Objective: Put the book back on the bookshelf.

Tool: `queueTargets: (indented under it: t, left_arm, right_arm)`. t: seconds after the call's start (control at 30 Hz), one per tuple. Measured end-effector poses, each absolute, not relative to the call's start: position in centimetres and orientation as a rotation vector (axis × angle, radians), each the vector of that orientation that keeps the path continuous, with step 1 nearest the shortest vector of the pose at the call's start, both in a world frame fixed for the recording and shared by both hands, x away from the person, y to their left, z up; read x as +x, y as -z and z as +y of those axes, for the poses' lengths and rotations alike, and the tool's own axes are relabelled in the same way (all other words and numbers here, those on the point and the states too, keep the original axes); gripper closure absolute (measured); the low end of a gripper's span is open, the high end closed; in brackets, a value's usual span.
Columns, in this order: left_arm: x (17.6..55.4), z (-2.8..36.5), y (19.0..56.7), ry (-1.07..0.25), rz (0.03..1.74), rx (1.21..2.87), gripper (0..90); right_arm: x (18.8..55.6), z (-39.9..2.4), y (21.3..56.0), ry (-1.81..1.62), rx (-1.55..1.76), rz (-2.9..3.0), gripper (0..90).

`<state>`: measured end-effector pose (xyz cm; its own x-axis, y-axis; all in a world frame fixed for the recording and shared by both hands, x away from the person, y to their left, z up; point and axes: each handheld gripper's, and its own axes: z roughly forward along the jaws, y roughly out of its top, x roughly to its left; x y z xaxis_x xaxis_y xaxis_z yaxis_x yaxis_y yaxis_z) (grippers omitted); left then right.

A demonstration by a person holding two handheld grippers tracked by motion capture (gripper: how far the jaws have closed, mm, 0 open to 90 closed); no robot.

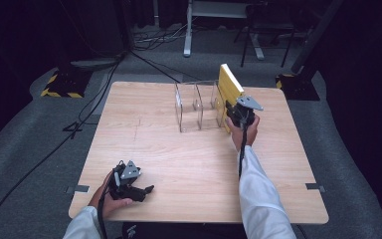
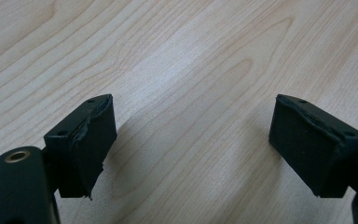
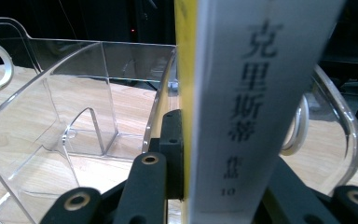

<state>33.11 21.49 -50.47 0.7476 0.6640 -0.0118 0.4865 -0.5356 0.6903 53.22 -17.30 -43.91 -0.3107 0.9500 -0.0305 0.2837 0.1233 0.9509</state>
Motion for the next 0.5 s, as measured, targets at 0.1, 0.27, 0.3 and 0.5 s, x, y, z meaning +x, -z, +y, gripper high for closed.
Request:
queueTargets:
  t: [0.1,0.27,0.3,0.5]
  left_arm:
    - [33.1,21.5,50.5,-0.329,0.859,2.246,15.5]
    - [33.1,21.5,50.5,-0.329,0.86,2.246,15.4]
    - [33.1,21.5,50.5,-0.329,0.86,2.246,15.4]
    - [33.1,21.5,50.5,-0.328,0.86,2.247,15.4]
  right_arm:
    - [53.3,-17.4,43.8,-1.238,1.236,1.692,68.6]
    - [53.0,-17.7,43.0,-1.217,1.225,1.693,57.2]
    - [53.0,-17.8,42.9,-1.213,1.223,1.7,55.2]
    - [52.6,-18.9,42.4,-1.177,1.249,1.71,46.8]
